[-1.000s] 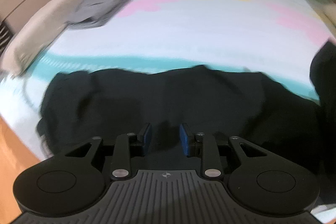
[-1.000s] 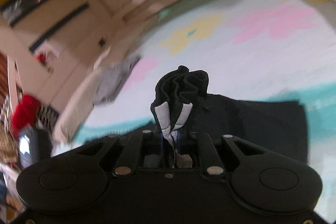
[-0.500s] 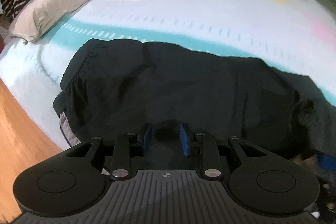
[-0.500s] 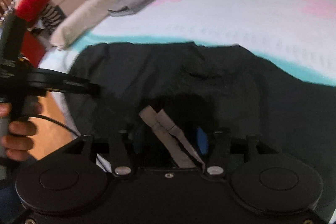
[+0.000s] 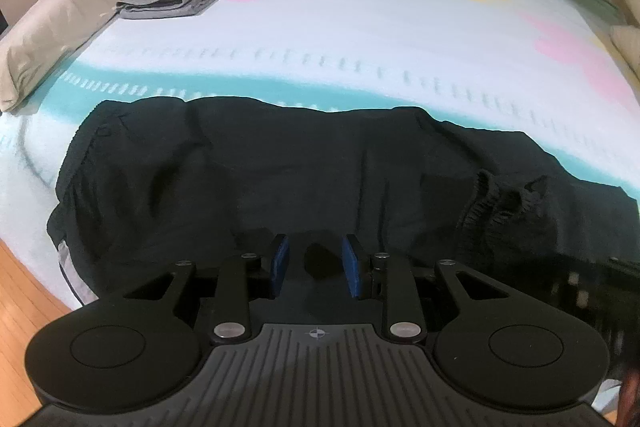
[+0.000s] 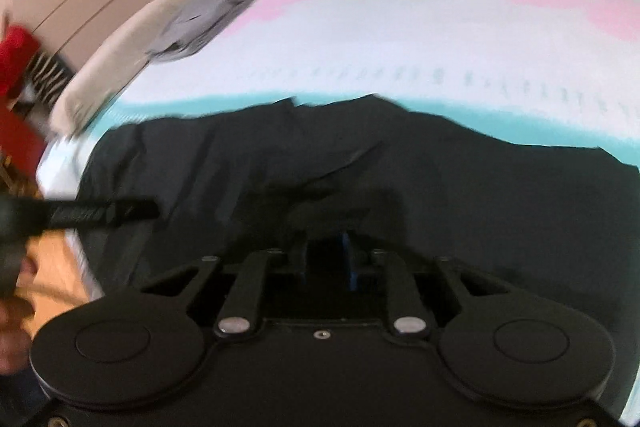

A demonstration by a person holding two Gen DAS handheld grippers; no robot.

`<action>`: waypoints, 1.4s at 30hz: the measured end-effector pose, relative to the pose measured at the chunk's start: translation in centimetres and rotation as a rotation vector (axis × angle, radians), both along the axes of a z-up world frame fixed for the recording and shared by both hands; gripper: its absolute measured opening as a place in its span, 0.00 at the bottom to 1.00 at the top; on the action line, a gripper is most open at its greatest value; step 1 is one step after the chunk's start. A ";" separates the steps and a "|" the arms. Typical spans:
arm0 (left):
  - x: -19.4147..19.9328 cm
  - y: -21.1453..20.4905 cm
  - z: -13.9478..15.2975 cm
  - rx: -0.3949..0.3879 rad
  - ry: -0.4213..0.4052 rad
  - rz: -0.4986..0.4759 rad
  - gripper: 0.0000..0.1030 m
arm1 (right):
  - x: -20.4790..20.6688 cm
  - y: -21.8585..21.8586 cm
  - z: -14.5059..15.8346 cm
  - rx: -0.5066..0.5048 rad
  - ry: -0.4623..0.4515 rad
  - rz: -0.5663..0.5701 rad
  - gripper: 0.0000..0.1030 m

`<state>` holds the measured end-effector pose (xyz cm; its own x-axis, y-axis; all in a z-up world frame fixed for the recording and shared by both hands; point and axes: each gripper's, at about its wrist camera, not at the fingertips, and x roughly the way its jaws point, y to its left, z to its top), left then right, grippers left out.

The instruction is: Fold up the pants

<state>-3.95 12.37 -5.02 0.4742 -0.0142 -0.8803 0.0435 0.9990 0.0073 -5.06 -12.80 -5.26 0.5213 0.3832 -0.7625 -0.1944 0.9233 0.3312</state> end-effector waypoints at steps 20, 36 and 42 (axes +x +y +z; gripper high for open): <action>0.3 0.1 -0.2 0.011 0.020 0.012 0.28 | -4.9 5.8 -0.2 -0.300 -0.160 0.320 0.15; -0.9 -4.5 -0.5 -0.011 -0.003 -0.147 0.28 | -5.0 -1.1 3.7 -0.024 -0.112 0.193 0.56; -1.2 -5.9 -2.7 0.060 0.061 -0.191 0.28 | -0.8 -5.3 3.6 0.016 -0.098 -0.060 0.57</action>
<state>-5.11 6.44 -7.67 0.4138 -0.0453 -0.9093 0.2343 0.9704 0.0583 -5.90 -18.08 -1.70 0.6153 0.3605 -0.7010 -0.1710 0.9292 0.3277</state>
